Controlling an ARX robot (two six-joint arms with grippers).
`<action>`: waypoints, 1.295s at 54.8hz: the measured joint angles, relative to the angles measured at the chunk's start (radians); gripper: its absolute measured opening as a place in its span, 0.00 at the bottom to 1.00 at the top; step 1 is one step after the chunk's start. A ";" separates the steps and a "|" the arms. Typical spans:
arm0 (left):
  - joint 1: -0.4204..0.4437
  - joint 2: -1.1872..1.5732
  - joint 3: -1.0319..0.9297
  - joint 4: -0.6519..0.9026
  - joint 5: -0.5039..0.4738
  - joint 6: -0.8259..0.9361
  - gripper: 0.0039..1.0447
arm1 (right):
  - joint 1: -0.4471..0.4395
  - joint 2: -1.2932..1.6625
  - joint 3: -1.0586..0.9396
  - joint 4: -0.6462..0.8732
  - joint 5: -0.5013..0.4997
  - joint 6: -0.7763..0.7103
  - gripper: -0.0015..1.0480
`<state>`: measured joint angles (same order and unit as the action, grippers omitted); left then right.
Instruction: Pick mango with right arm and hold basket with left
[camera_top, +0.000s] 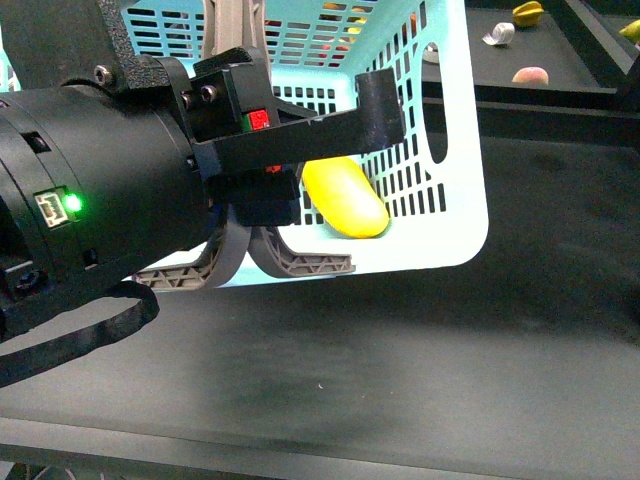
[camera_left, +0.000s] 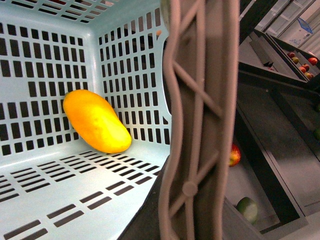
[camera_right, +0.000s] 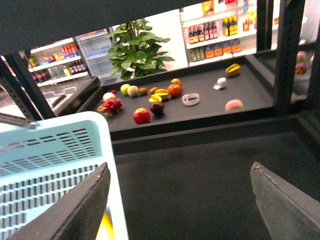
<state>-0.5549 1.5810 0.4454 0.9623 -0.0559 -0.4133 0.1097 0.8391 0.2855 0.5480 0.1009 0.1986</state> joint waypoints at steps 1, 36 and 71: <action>0.000 0.000 0.000 0.000 0.000 0.002 0.05 | -0.003 -0.009 -0.011 0.005 0.000 -0.034 0.74; 0.000 0.000 0.000 0.000 -0.002 -0.002 0.05 | -0.108 -0.289 -0.210 -0.079 -0.100 -0.194 0.02; 0.000 0.000 0.000 0.000 -0.002 -0.002 0.05 | -0.108 -0.524 -0.280 -0.229 -0.100 -0.195 0.02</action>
<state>-0.5545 1.5810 0.4454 0.9619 -0.0578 -0.4149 0.0021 0.3149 0.0051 0.3191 0.0010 0.0040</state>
